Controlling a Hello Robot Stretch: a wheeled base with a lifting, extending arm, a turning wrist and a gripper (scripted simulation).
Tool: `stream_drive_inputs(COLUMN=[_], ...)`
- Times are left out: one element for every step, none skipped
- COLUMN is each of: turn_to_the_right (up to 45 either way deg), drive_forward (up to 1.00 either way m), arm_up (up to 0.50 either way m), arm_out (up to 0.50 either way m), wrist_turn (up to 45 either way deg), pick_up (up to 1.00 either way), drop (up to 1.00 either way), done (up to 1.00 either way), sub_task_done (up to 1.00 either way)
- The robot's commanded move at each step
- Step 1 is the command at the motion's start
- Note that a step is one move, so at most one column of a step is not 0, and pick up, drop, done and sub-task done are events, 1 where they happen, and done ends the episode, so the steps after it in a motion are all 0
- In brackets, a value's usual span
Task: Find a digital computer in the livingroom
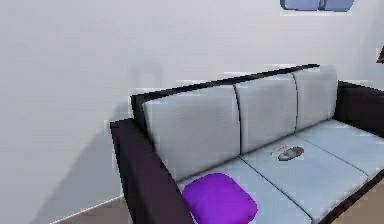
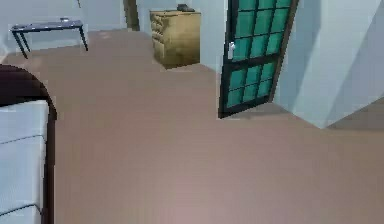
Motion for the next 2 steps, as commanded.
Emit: stream_drive_inputs(turn_to_the_right=[-45.0, -45.0], drive_forward=[0.00, 0.00], arm_up=[0.00, 0.00], arm_out=[0.00, 0.00], wrist_turn=[0.0, 0.0], pick_up=[0.00, 0.00], drop=[0.00, 0.00], done=[0.00, 0.00], sub_task_done=[0.00, 0.00])
